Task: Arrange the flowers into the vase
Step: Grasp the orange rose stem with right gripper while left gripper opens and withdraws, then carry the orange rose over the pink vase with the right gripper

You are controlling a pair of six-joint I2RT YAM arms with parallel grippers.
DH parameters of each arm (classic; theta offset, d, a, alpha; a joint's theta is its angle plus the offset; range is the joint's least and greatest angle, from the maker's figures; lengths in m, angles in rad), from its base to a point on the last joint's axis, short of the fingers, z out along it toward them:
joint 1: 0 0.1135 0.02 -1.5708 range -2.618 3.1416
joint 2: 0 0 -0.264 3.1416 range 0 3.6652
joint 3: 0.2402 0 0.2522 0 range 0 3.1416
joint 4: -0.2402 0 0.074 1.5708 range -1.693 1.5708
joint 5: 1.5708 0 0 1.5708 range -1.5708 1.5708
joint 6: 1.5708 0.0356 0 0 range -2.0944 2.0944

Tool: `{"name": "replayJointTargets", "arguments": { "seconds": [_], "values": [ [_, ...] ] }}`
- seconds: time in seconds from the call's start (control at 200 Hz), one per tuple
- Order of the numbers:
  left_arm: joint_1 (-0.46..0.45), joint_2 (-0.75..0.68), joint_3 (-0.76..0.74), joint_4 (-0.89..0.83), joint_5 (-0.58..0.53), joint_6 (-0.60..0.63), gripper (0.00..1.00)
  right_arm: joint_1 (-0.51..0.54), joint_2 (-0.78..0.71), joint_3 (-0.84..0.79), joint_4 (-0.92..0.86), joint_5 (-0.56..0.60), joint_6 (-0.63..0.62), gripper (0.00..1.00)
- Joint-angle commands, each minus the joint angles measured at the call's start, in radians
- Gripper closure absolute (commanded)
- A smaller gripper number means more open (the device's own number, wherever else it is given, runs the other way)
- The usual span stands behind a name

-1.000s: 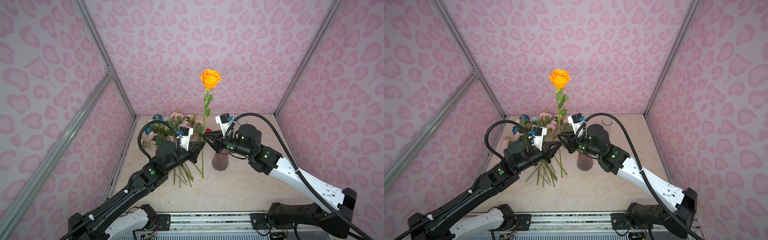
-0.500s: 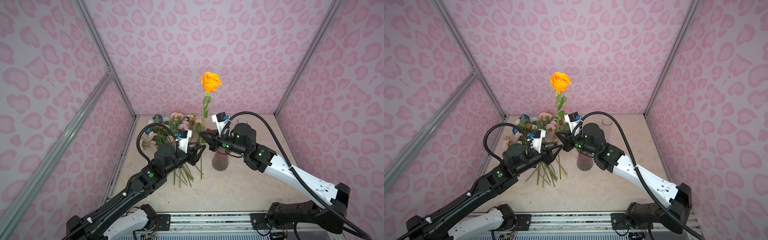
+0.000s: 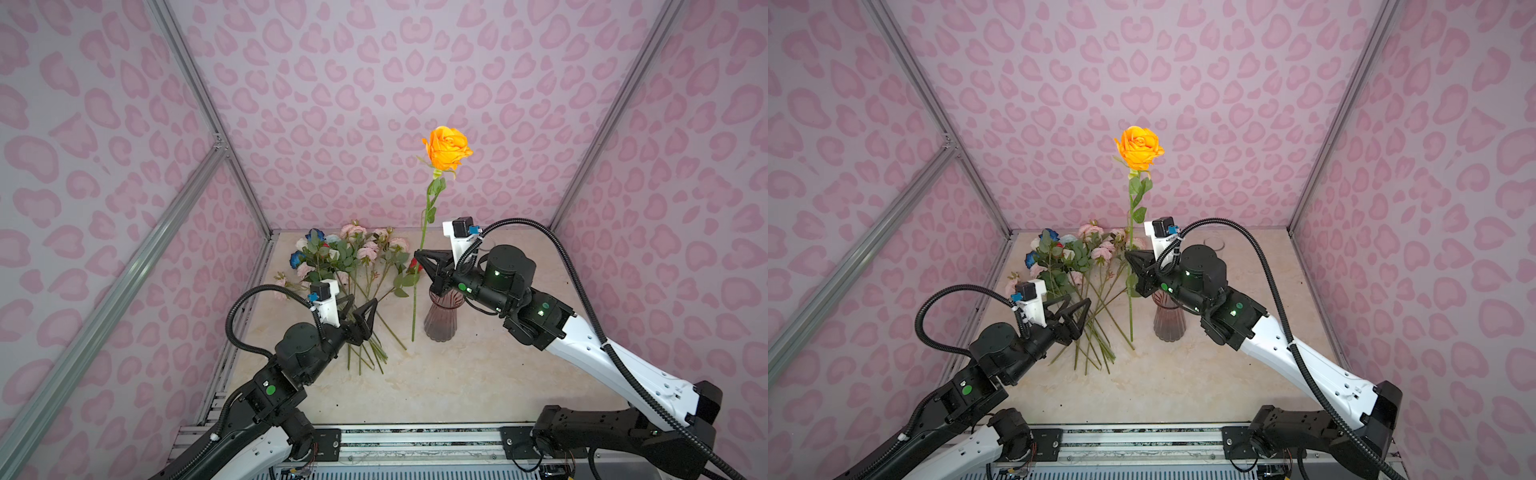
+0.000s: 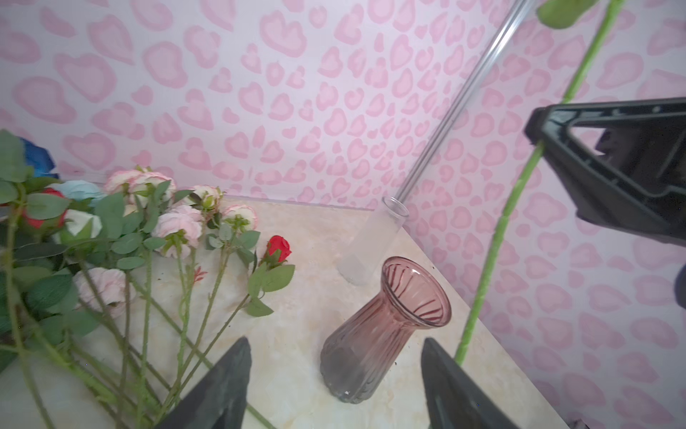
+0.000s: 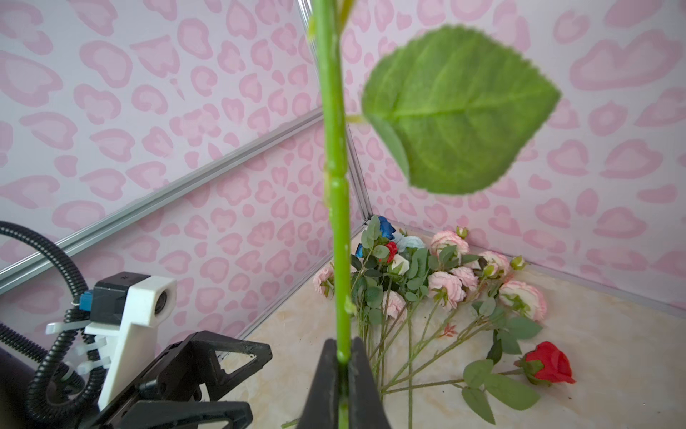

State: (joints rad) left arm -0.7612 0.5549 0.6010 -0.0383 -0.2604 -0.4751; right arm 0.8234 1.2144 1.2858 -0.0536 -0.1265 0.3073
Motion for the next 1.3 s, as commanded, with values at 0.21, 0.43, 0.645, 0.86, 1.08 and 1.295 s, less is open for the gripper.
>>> {"name": "replayJointTargets", "arguments": {
  "seconds": [0.21,0.43,0.645,0.86,1.08,1.295],
  "values": [
    [-0.001,-0.182,-0.116,-0.098,-0.275,-0.168,0.28,-0.140,-0.069,0.064,0.021,0.156,-0.134,1.00],
    [0.001,-0.241,-0.150,-0.107,-0.345,-0.206,0.29,-0.222,-0.092,0.011,0.087,0.214,-0.129,1.00],
    [0.001,-0.200,-0.140,-0.114,-0.334,-0.218,0.29,-0.267,-0.081,-0.086,0.144,0.190,-0.075,1.00],
    [0.002,-0.157,-0.122,-0.115,-0.321,-0.214,0.29,-0.266,-0.065,-0.190,0.207,0.148,-0.036,1.00],
    [0.002,-0.136,-0.129,-0.104,-0.322,-0.221,0.29,-0.264,-0.051,-0.279,0.239,0.132,-0.010,1.00],
    [0.000,-0.098,-0.117,-0.116,-0.334,-0.209,0.29,-0.253,-0.035,-0.368,0.268,0.130,0.012,1.00]
  ]
}}
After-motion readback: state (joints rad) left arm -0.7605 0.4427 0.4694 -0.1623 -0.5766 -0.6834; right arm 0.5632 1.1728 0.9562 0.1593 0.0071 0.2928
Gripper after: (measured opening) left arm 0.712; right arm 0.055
